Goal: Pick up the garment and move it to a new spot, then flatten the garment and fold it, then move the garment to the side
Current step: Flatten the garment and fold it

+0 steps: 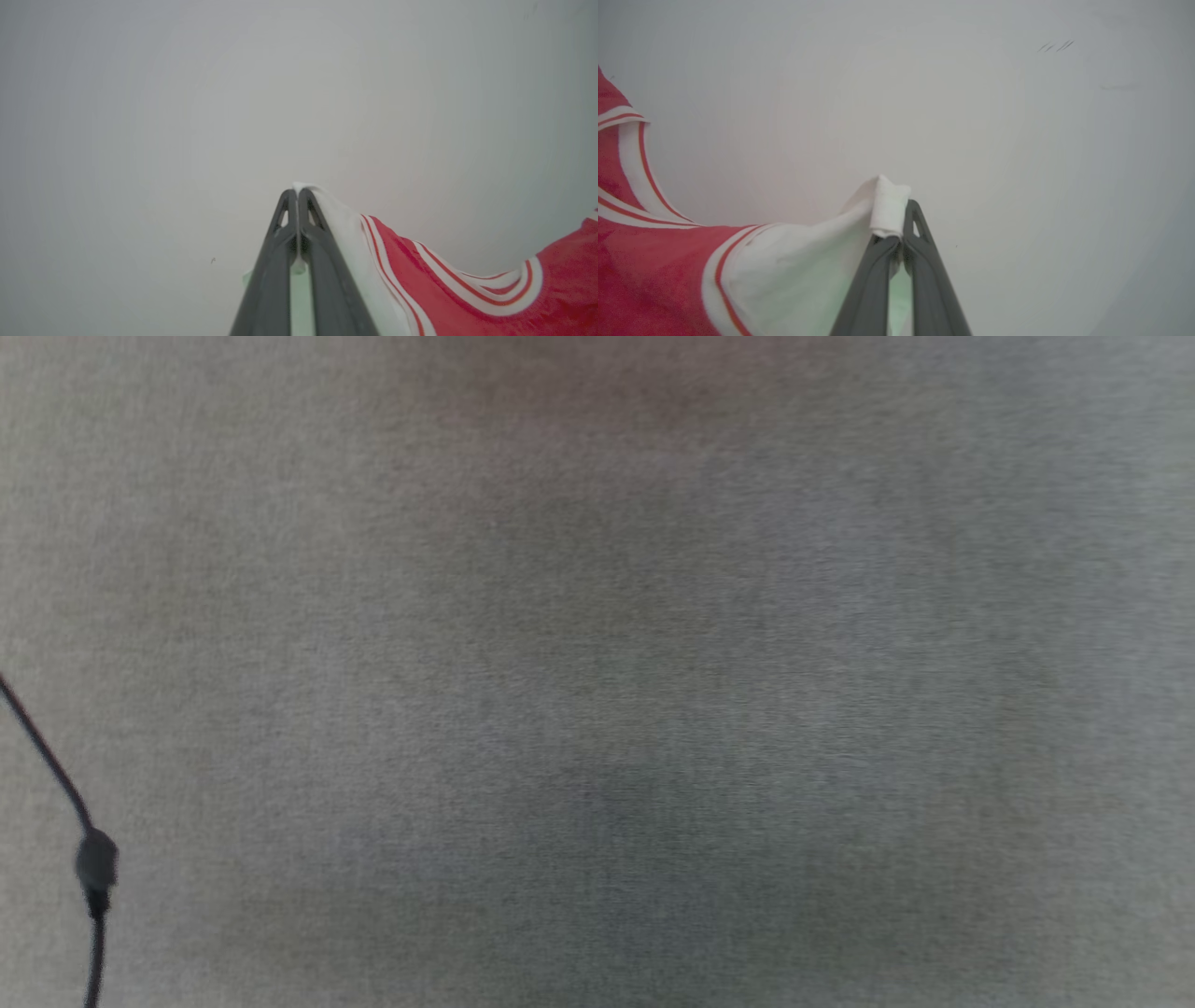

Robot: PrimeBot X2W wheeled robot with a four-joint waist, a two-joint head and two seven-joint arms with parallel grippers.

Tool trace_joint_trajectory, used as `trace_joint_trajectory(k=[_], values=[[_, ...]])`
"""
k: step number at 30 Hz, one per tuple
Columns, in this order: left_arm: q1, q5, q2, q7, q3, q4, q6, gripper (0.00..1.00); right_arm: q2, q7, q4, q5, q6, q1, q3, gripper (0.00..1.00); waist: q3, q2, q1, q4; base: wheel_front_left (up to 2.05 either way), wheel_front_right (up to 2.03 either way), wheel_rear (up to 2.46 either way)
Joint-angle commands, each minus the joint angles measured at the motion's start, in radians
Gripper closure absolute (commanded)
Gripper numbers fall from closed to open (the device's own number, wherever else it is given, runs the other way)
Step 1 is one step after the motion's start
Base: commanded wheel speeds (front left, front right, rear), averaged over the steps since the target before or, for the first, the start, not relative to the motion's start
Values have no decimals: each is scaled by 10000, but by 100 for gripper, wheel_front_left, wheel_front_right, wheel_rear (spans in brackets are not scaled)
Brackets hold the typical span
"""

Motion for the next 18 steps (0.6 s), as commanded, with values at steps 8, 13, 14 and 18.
trace_joint_trajectory(k=[8, 13, 14, 18], values=[[1323, -304, -305, -404, -498, 1789, -1170, 100, 381, -195, 1167, -562, -2, 1213, -80, 100, 193, 0, 0, 528, 0, 0, 0], [2791, -799, -353, 996, -1020, 2594, -1391, 100, 752, 125, 2348, 791, -2, 2446, 451, 100, -271, 0, 0, 645, 0, 0, 0], [3039, -953, -390, 1269, -1076, 2625, -1406, 100, 805, 258, 2474, 1170, -2, 2674, 590, 100, -376, 0, 0, 663, 0, 0, 0], [4270, -1651, -308, 2592, -1558, 2128, -1403, 100, 916, 850, 2511, 2392, -2, 3663, 1278, 100, -764, 0, 0, 654, 0, 0, 0]])
